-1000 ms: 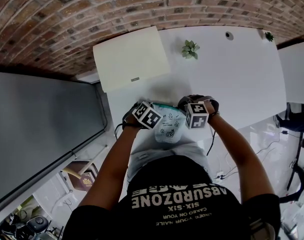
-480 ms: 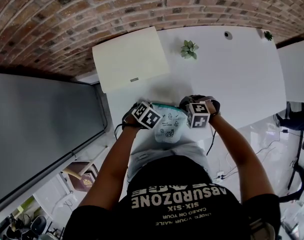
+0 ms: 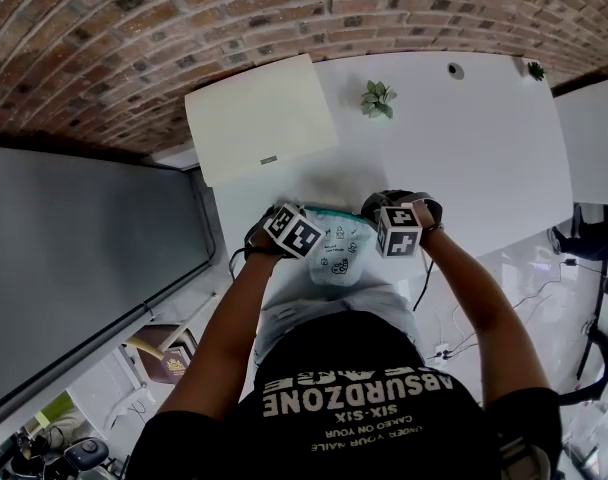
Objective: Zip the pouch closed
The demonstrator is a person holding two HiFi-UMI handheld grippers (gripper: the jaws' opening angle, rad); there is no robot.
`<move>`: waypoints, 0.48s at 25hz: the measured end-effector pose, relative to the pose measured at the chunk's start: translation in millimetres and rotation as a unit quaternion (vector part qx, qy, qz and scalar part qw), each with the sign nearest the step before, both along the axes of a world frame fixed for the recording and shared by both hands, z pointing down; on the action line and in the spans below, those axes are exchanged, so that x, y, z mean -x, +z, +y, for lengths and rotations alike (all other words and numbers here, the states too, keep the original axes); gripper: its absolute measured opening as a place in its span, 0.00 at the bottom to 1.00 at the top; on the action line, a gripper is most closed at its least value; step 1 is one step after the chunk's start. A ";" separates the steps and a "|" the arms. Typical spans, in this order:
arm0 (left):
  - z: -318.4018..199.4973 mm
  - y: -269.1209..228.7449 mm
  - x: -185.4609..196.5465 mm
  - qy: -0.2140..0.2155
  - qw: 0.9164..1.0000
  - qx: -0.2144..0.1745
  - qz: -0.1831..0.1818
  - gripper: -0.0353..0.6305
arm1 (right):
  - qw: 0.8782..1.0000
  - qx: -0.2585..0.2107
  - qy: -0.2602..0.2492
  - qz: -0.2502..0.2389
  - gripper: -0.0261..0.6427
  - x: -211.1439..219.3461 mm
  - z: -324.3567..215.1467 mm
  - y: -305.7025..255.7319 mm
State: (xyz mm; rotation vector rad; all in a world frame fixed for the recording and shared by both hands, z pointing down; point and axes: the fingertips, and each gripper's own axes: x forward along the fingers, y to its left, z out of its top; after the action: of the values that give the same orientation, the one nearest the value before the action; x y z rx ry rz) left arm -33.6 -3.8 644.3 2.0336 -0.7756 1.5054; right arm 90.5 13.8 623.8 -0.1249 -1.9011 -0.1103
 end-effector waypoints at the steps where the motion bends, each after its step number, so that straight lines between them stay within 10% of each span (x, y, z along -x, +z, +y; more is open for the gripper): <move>1: 0.0 -0.3 -0.2 0.000 1.000 0.000 0.000 0.09 | 1.000 0.000 0.001 0.002 0.03 -1.9 0.1 0.3; 12: 0.1 -1.0 0.2 -0.002 1.000 0.001 0.000 0.09 | 1.000 0.002 0.005 0.005 0.03 -8.2 1.5 0.2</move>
State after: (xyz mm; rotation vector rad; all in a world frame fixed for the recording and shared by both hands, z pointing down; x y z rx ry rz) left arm -33.8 -3.7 643.3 2.0293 -0.7767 1.5042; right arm 98.7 15.2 624.0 -0.1179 -1.8925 -0.0998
